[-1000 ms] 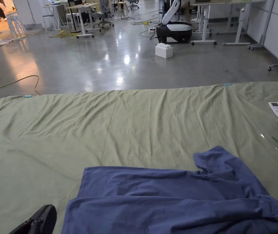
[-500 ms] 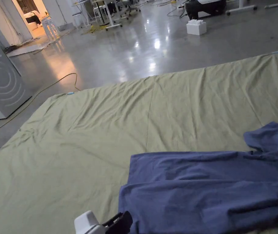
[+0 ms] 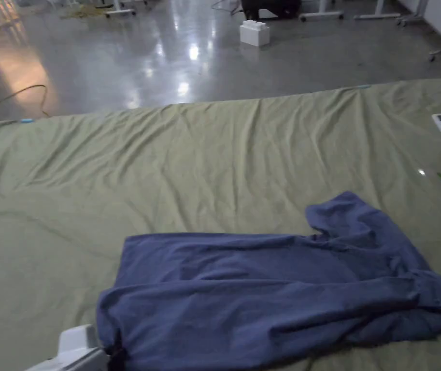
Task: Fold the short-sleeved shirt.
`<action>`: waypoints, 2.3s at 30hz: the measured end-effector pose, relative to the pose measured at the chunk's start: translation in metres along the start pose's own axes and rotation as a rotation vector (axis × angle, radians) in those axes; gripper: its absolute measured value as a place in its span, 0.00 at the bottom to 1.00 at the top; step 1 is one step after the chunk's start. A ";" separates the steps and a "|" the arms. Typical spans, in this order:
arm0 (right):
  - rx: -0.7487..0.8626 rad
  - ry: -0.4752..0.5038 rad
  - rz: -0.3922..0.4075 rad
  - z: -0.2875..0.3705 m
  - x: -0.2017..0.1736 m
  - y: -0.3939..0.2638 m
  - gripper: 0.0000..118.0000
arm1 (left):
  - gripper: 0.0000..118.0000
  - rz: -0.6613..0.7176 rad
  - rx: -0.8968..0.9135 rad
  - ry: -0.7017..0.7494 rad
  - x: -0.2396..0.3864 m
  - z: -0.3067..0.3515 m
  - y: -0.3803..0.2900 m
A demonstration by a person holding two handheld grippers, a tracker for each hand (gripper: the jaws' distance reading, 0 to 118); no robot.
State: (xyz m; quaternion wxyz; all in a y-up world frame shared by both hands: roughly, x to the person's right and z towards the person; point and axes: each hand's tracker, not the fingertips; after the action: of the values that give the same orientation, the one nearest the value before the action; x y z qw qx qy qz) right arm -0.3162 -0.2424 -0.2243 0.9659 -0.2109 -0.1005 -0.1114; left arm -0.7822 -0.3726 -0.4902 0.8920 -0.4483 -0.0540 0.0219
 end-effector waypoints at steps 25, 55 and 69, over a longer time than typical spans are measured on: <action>-0.219 -0.176 0.091 -0.169 0.058 -0.014 0.09 | 0.08 0.004 0.094 -0.105 -0.016 0.048 0.015; 0.046 -0.110 0.128 0.012 0.023 -0.002 0.68 | 0.66 -0.123 0.626 -0.021 -0.021 0.244 -0.045; 0.253 0.129 0.208 0.049 -0.059 0.032 0.03 | 0.00 -0.292 0.761 -0.142 0.047 0.293 -0.035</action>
State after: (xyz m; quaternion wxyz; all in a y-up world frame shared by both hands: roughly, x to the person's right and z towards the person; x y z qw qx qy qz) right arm -0.3716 -0.1825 -0.2072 0.9955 -0.0892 -0.0290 -0.0105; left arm -0.7696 -0.1557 -0.2845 0.9819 -0.0713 -0.1665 -0.0555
